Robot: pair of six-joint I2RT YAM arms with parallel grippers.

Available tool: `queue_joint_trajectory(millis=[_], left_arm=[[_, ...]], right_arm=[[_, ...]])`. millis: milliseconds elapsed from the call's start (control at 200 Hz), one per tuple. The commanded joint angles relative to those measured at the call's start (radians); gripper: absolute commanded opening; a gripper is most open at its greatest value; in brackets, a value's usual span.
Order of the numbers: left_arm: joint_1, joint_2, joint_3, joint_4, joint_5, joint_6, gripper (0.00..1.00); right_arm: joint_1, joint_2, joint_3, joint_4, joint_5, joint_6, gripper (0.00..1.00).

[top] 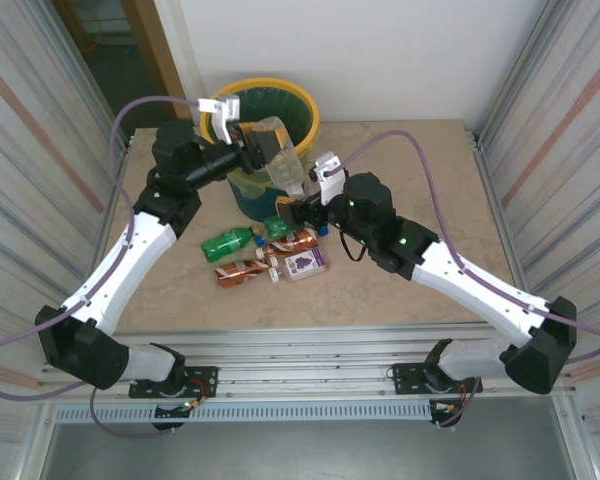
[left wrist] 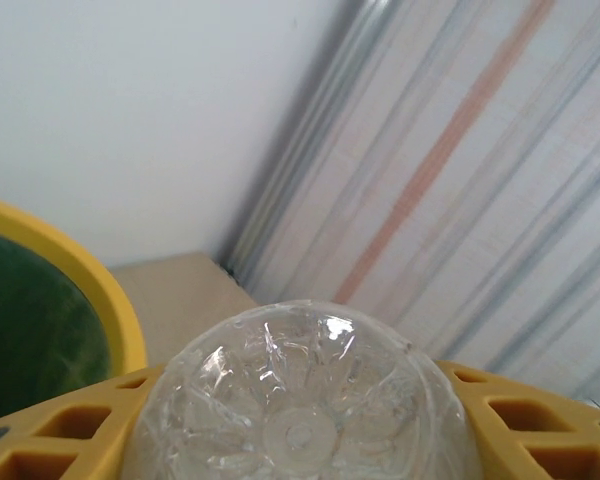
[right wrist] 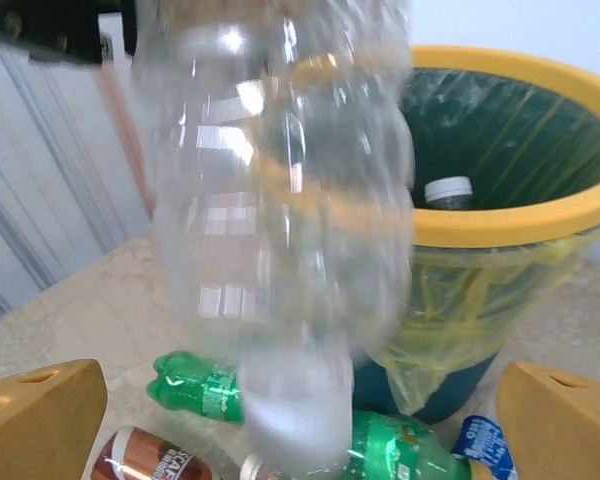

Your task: Put the plastic bottles in the bin

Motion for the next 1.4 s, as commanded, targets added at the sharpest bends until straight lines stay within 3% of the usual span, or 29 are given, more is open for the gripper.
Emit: queue_joint_trajectory(millis=[0, 361, 706, 1047, 1212, 1393], left_arm=[[0.044, 0.036, 0.101, 0.006, -0.026, 0.036, 0.11], [0.189, 0.246, 0.379, -0.068, -0.079, 0.059, 0.11], [0.212, 0.482, 0.620, -0.253, -0.109, 0.171, 0.16], [0.210, 0.591, 0.662, -0.341, -0.111, 0.336, 0.19], [0.211, 0.623, 0.678, -0.393, -0.111, 0.398, 0.32], [0.210, 0.642, 0.703, -0.433, -0.111, 0.418, 0.57]], right_arm=[[0.002, -0.064, -0.035, 0.023, 0.090, 0.029, 0.98], [-0.032, -0.132, -0.090, -0.001, 0.188, 0.100, 0.98], [-0.056, -0.133, -0.089, -0.023, 0.232, 0.147, 0.98], [-0.081, -0.155, -0.109, -0.041, 0.246, 0.196, 0.98], [-0.105, -0.158, -0.113, -0.074, 0.243, 0.230, 0.98], [-0.115, -0.166, -0.117, -0.083, 0.239, 0.242, 0.98]])
